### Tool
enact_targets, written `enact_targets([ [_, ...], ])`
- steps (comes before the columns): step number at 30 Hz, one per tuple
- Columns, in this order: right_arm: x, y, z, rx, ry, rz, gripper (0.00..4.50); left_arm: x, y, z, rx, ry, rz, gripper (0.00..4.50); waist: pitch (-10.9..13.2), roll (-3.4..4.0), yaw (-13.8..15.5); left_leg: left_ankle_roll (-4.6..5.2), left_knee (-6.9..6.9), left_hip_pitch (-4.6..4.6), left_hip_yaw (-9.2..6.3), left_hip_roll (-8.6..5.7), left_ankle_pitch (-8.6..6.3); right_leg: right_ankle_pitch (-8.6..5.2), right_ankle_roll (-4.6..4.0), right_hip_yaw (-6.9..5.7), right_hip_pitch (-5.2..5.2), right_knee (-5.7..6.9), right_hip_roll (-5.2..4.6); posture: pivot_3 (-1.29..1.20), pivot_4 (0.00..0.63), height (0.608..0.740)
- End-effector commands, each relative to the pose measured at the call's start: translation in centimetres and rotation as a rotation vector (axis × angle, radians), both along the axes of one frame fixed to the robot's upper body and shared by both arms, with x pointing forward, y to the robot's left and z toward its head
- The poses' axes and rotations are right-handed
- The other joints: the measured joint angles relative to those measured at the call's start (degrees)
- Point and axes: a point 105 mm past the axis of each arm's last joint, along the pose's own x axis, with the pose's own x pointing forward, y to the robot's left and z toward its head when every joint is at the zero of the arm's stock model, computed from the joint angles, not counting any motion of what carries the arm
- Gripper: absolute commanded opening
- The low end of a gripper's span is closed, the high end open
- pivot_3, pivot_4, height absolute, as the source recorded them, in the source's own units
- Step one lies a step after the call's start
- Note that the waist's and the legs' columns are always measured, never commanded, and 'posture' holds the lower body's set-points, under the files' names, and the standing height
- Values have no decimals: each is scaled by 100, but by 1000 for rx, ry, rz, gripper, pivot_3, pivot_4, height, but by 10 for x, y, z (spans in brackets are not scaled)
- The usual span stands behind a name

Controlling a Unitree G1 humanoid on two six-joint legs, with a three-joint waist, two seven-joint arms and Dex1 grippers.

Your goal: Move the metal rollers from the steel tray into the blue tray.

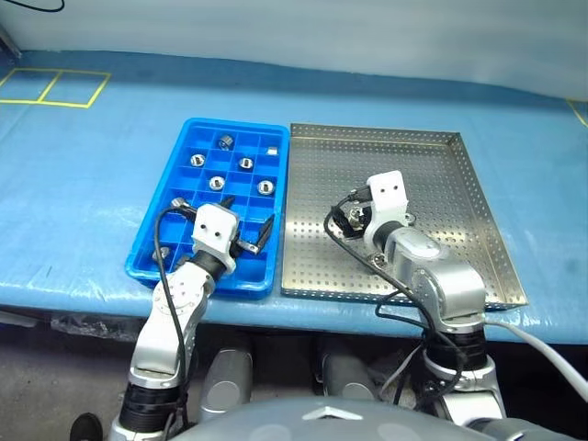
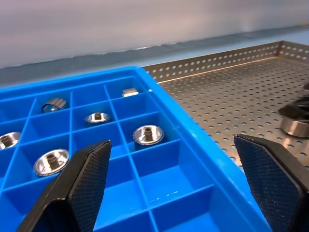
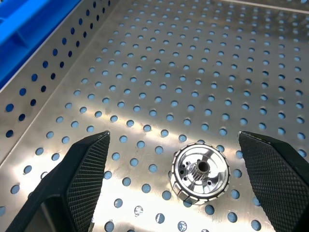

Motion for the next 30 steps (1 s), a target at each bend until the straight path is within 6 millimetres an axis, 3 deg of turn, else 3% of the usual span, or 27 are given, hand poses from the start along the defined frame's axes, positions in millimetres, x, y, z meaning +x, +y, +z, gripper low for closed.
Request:
enact_targets([
  [1, 10, -4, 2, 18, -14, -31, 4500, -4, -5, 10, -22, -30, -51, 4465, 1, 1, -24, 0, 0, -1, 0, -1, 0, 0, 1, 0, -1, 0, -1, 82, 150, 740],
  [9, 14, -17, -12, 13, 16, -78, 4500, -6, -7, 11, -29, -18, -63, 4465, 3, 5, -69, 0, -1, 0, -1, 0, 0, -1, 10, 0, -1, 1, 1, 94, 150, 740],
  [12, 12, -16, -11, 20, 9, -79, 3889, -7, -7, 11, -28, -15, -67, 4500, 3, 6, -72, 0, -3, 1, -1, 0, 0, -1, 11, 1, -1, 1, 2, 92, 150, 740],
  [19, 5, -2, -12, 51, -11, -21, 1706, -8, -2, 8, -36, 0, -46, 4500, 4, 8, -71, 0, -3, 1, -1, 0, 0, -2, 11, 2, -1, 0, 2, 90, 150, 740],
  [30, 18, 71, 39, 100, -192, 225, 1710, -14, 27, 7, -36, -6, 101, 4500, 11, 18, -35, 0, -3, 2, -3, 6, 0, -4, 7, 0, -5, 4, 7, 195, 150, 740],
])
